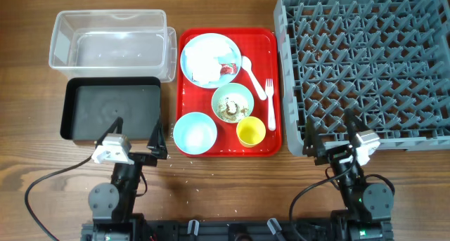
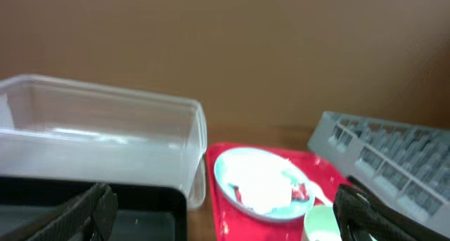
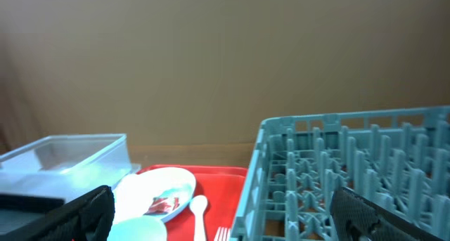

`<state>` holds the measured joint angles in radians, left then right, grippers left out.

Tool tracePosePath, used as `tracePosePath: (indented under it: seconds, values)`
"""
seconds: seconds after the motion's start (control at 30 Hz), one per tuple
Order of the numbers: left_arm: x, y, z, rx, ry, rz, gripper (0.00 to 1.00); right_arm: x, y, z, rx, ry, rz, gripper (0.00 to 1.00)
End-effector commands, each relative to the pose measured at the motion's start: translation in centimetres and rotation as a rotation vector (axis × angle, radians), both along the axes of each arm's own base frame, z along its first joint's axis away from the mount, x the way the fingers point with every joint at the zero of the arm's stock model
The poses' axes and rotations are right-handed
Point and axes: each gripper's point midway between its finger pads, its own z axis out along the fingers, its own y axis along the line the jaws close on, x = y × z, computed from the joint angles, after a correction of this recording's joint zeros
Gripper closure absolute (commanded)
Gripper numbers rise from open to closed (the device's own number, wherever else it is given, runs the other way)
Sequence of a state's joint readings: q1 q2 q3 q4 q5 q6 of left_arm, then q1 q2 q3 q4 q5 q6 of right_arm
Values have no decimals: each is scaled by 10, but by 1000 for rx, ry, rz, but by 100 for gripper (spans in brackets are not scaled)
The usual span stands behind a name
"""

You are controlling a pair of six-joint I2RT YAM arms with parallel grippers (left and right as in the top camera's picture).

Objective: Sort waste into correct bins and load items into the dishwasher rack
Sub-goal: 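Reach the left gripper to the blue plate and grasp the white tissue, then carry the tissue left and release it into the clear bin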

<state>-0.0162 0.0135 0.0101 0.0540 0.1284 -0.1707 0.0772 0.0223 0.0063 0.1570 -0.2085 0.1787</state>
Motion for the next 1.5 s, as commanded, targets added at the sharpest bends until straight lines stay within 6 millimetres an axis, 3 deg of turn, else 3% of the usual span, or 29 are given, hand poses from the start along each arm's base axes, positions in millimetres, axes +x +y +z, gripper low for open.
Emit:
tracePosePath:
  seconds: [0.0,0.2,0.37,0.47,0.67,0.87,0.97,1.07,1.2,1.4,1.47]
  values:
    - [-2,-1,11,-5,-38,-7,0,-7,11,14,-58,-42,56,0]
    - [-1,0,24,-4,-9,-6,0,-10,21,18,-189,-2,108,0]
    - [10,-6,53,9,45,-36,0,-3,22,53,-191,25,117,0]
    - [29,-7,74,9,123,-41,0,9,23,74,-192,81,122,0]
    - [79,-11,103,26,344,-65,0,34,25,90,-221,303,144,0]
    - [134,-59,111,168,613,-214,0,49,27,93,-266,517,177,0]
    - [166,-93,86,204,840,-292,0,56,35,84,-232,587,226,0]
    - [196,-130,51,209,933,-386,0,59,38,70,-192,656,239,0]
    - [222,-152,-7,220,997,-419,0,56,37,52,-191,736,244,0]
    - [233,-173,-110,429,1078,-552,0,53,36,36,-199,806,249,0]
    - [236,-173,-125,440,1091,-551,0,53,36,35,-198,809,249,0]
